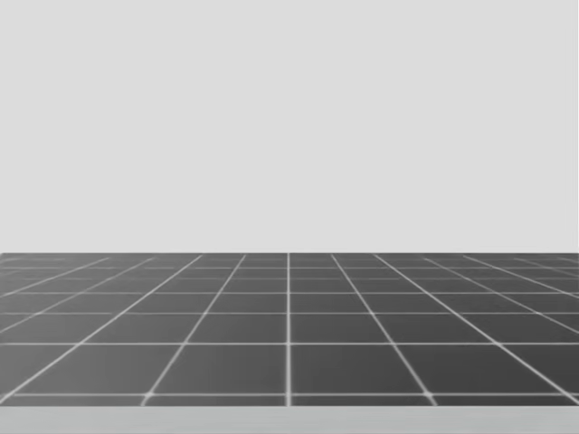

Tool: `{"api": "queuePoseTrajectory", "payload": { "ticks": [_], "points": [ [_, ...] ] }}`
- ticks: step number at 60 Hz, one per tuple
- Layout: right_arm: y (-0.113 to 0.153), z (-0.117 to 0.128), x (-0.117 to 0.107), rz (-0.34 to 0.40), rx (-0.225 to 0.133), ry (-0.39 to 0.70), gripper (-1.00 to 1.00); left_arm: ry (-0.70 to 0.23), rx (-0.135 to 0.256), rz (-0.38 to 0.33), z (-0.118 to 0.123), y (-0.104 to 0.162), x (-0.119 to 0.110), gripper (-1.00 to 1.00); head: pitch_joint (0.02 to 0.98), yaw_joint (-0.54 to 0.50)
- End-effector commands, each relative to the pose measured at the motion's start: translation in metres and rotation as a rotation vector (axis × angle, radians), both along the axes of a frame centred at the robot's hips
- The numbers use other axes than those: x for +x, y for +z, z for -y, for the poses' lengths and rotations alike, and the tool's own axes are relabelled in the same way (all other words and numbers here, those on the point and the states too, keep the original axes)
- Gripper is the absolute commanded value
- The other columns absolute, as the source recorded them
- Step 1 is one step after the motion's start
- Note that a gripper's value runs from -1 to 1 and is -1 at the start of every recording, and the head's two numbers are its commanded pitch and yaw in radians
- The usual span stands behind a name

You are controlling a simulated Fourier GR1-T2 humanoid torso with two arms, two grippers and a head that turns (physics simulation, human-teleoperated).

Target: Watch the red light. When it turns green, pick up the object.

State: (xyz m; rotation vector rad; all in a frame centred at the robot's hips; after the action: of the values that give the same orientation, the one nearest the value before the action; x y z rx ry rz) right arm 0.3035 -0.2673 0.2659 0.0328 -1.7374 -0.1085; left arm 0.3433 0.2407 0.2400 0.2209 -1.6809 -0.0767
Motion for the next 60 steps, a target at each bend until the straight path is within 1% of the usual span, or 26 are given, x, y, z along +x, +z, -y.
{"api": "queuePoseTrajectory", "payload": {
  "ticks": [1, 6, 11, 17, 19, 22, 23, 34, 43, 50, 60],
  "points": [
    [-0.0108, 0.0081, 0.0039, -0.017, 0.007, -0.055, -1.00, 0.025, 0.024, -0.045, -0.0066, -0.0138, 0.0098, -1.00, 0.061, 0.00],
    [-0.0107, 0.0068, 0.0044, -0.020, 0.007, -0.024, -1.00, 0.024, 0.024, -0.045, -0.0065, -0.0139, 0.0097, -1.00, 0.063, 0.00],
    [-0.0097, 0.0071, 0.0038, -0.048, 0.010, 0.003, -1.00, 0.023, 0.023, -0.045, -0.0064, -0.0138, 0.0094, -1.00, 0.081, 0.00],
    [-0.0097, 0.0068, 0.0037, -0.056, 0.001, 0.002, -1.00, 0.022, 0.023, -0.047, -0.0061, -0.0140, 0.0094, -1.00, 0.155, 0.00],
    [-0.0094, 0.0066, 0.0039, -0.061, 0.006, 0.001, -1.00, 0.022, 0.023, -0.047, -0.0061, -0.0141, 0.0093, -1.00, 0.197, 0.01],
    [-0.0095, 0.0066, 0.0039, -0.063, 0.003, 0.001, -1.00, 0.022, 0.023, -0.048, -0.0062, -0.0142, 0.0093, -1.00, 0.224, 0.01],
    [-0.0094, 0.0069, 0.0043, -0.064, 0.005, -0.001, -1.00, 0.022, 0.023, -0.048, -0.0065, -0.0141, 0.0093, -1.00, 0.252, 0.01],
    [-0.0088, 0.0072, 0.0046, -0.065, 0.013, 0.000, -1.00, 0.017, 0.028, -0.048, -0.0065, -0.0144, 0.0096, -1.00, 0.380, 0.00],
    [-0.0094, 0.0066, 0.0050, -0.067, 0.006, 0.001, -1.00, 0.011, 0.031, -0.049, -0.0063, -0.0146, 0.0100, -1.00, 0.507, 0.01],
    [-0.0097, 0.0067, 0.0051, -0.072, 0.005, -0.003, -1.00, 0.008, 0.028, -0.049, -0.0062, -0.0142, 0.0099, -1.00, 0.570, 0.03],
    [-0.0103, 0.0061, 0.0049, -0.074, 0.007, -0.003, -1.00, -0.001, 0.017, -0.041, -0.0059, -0.0128, 0.0088, -1.00, 0.617, 0.05]
  ]
}}
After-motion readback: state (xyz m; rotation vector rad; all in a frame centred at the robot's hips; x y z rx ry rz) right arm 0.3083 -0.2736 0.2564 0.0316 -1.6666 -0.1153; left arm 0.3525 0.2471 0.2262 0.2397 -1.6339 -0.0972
